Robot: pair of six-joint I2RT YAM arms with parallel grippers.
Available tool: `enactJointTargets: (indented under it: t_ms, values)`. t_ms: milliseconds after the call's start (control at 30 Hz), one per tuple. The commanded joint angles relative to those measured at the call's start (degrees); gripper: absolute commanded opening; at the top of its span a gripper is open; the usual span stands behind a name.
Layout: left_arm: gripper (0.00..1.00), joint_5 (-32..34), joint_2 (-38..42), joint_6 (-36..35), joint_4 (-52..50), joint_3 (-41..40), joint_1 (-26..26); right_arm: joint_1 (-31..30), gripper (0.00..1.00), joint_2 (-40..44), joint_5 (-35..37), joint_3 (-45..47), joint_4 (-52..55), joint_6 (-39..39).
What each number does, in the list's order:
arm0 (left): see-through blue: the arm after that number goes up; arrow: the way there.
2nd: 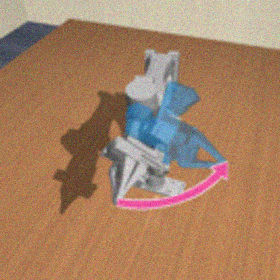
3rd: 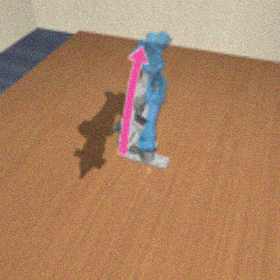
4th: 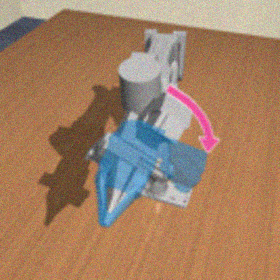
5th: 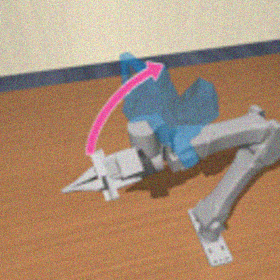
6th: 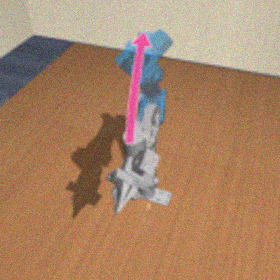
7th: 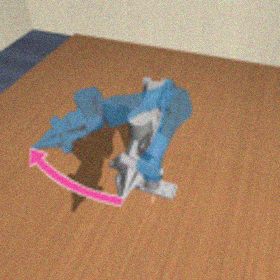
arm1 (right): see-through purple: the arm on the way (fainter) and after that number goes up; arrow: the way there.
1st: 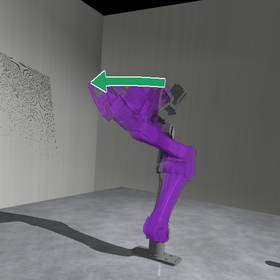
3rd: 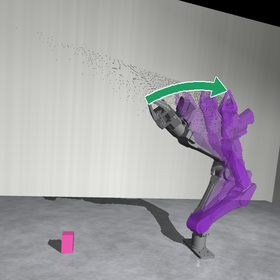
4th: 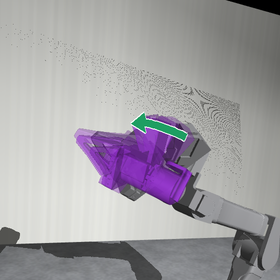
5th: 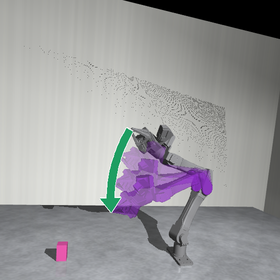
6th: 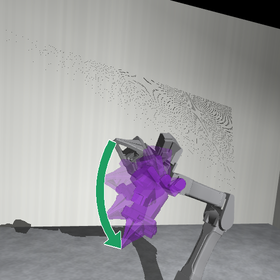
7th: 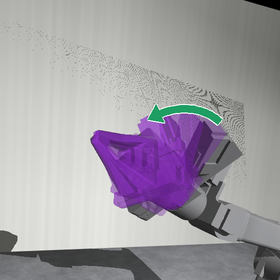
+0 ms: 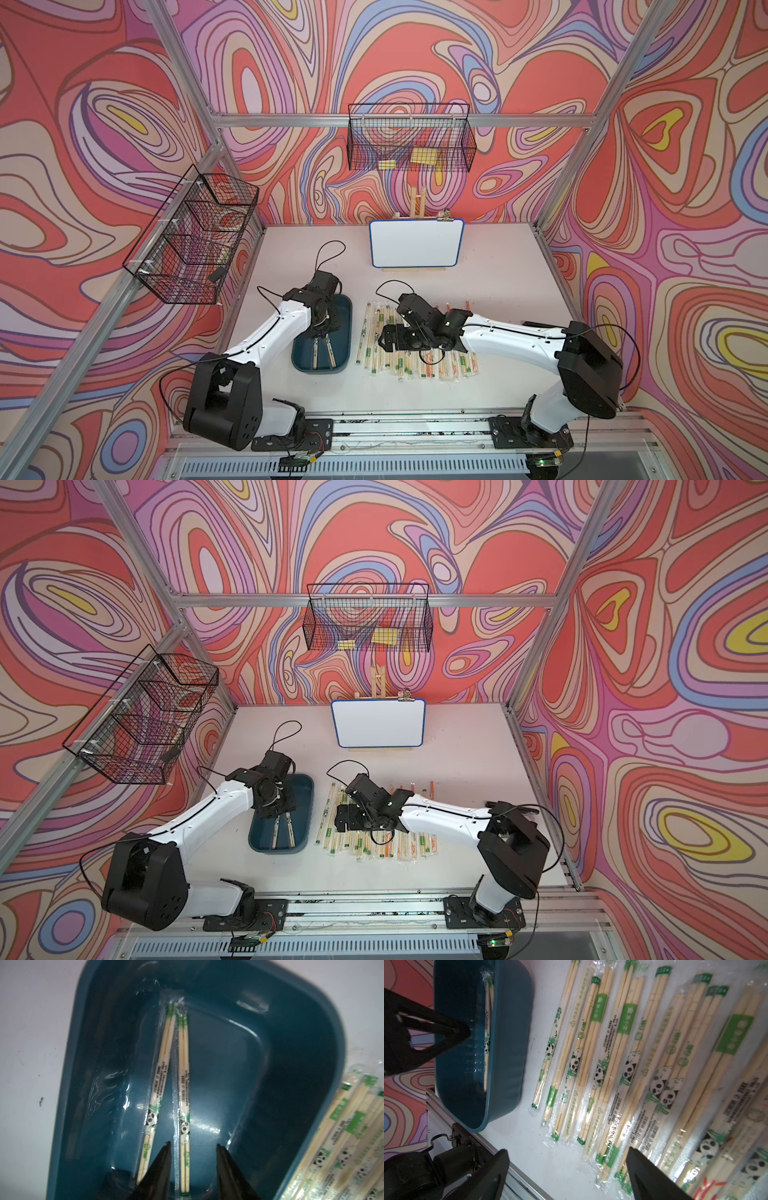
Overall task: Take the paired disposable chopsticks out of the storage box
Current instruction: Place the paired disposable chopsticks at the center of the board, then pick up the paired disposable chopsticks from the storage box.
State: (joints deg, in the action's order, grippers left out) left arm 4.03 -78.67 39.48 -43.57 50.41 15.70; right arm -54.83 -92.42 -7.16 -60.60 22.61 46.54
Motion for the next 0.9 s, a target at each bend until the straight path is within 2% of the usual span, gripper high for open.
enactJointTargets:
  t_ms: [0, 600, 867]
  values:
    - [0.40, -0.08, -1.22, 1.03, 0.77, -1.49, -0.52, -0.19, 0.94, -1.35, -0.67, -2.24, -0.44, -0.67]
    - [0.39, -2.60, -7.14, 0.33, 9.67, -6.06, -1.16, -0.19, 0.94, -0.92, -0.32, -2.05, -0.10, -0.82]
    - [0.36, -3.09, -9.41, 0.77, 11.98, -7.45, -1.29, -0.19, 0.94, -0.88, 0.00, -2.01, 0.50, -0.83]
